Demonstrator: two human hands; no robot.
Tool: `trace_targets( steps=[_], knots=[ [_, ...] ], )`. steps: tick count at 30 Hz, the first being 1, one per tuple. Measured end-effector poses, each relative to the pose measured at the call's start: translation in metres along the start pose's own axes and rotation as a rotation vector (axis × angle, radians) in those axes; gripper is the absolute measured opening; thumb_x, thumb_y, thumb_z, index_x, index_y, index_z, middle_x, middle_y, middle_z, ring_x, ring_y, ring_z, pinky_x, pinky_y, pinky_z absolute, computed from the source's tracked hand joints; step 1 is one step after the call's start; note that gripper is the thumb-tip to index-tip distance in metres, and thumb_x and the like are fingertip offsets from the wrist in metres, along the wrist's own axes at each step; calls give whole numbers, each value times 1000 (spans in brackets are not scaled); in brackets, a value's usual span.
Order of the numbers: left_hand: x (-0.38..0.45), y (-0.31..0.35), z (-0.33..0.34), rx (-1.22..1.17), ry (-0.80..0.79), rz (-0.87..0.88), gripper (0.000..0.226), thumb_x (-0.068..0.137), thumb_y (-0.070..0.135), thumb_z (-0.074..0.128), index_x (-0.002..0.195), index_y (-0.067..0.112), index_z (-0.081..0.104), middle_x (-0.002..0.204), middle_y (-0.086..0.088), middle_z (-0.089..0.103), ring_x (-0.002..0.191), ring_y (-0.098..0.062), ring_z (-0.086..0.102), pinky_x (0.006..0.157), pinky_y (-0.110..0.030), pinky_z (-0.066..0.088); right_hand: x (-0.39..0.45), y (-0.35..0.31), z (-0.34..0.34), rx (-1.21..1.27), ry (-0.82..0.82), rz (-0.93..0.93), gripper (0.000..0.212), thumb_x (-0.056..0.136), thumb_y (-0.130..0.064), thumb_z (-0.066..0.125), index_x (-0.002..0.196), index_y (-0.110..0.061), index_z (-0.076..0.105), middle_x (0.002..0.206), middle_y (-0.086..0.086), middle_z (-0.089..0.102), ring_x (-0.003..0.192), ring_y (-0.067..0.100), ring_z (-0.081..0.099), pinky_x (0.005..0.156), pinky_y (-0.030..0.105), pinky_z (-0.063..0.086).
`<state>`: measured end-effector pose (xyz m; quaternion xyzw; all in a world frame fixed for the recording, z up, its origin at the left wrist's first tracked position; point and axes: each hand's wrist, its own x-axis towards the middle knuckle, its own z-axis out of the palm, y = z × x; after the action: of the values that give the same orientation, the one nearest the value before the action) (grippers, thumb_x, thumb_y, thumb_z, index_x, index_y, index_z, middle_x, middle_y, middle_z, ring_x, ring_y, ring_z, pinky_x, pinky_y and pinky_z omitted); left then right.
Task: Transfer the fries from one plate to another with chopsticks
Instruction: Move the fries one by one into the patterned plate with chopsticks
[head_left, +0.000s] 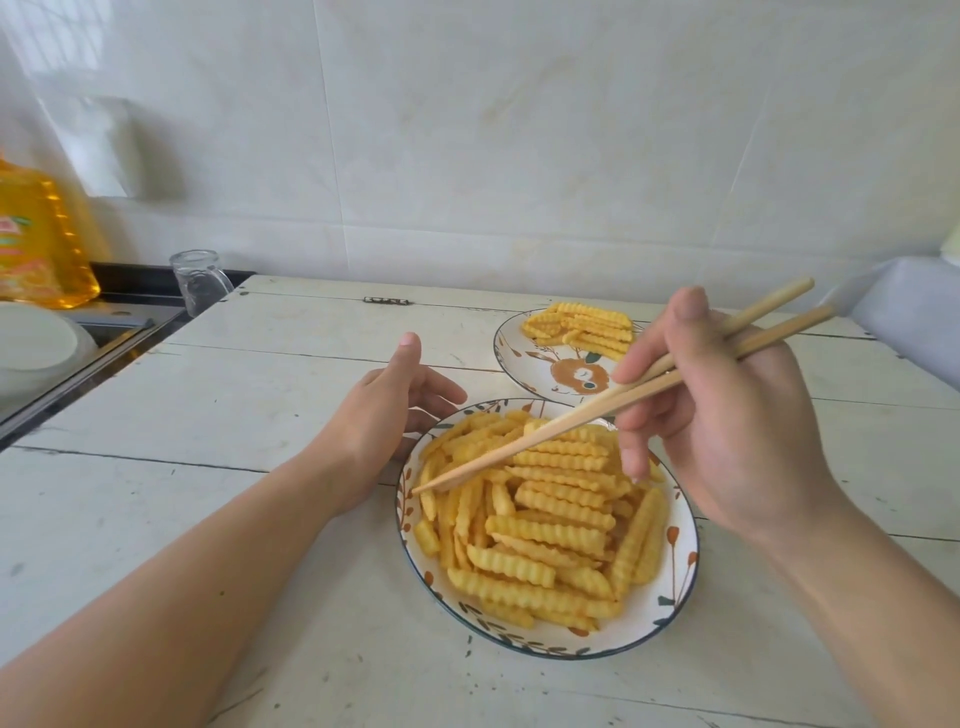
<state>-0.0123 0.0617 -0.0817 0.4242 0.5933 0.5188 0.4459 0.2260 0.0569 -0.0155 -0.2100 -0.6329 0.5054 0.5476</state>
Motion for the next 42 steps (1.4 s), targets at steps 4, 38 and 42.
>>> trace_targets(
  steps=[4, 38, 42],
  knots=[
    [1, -1, -1, -3, -2, 1, 78, 107, 63, 24, 96, 8, 77, 85, -6, 72, 80, -24, 63, 79, -42, 46, 7, -13, -10, 18, 151, -44, 51, 92, -46, 45, 57, -16, 65, 44, 7, 49, 27, 20, 40, 38, 17, 34],
    [7, -9, -4, 2, 10, 28, 78, 105, 67, 24, 89, 15, 81, 95, -10, 72, 87, -27, 65, 85, -46, 49, 52, 86, -82, -862, 181, -309, 48, 101, -46, 44, 84, -7, 66, 60, 0, 53, 62, 26, 55, 58, 46, 47],
    [7, -9, -4, 13, 13, 34, 78, 105, 67, 23, 89, 16, 81, 93, -7, 72, 87, -26, 65, 84, -46, 48, 53, 77, -82, -694, 293, -217, 38, 101, -44, 43, 85, -19, 67, 57, 0, 58, 56, 19, 60, 58, 44, 53]
  ],
)
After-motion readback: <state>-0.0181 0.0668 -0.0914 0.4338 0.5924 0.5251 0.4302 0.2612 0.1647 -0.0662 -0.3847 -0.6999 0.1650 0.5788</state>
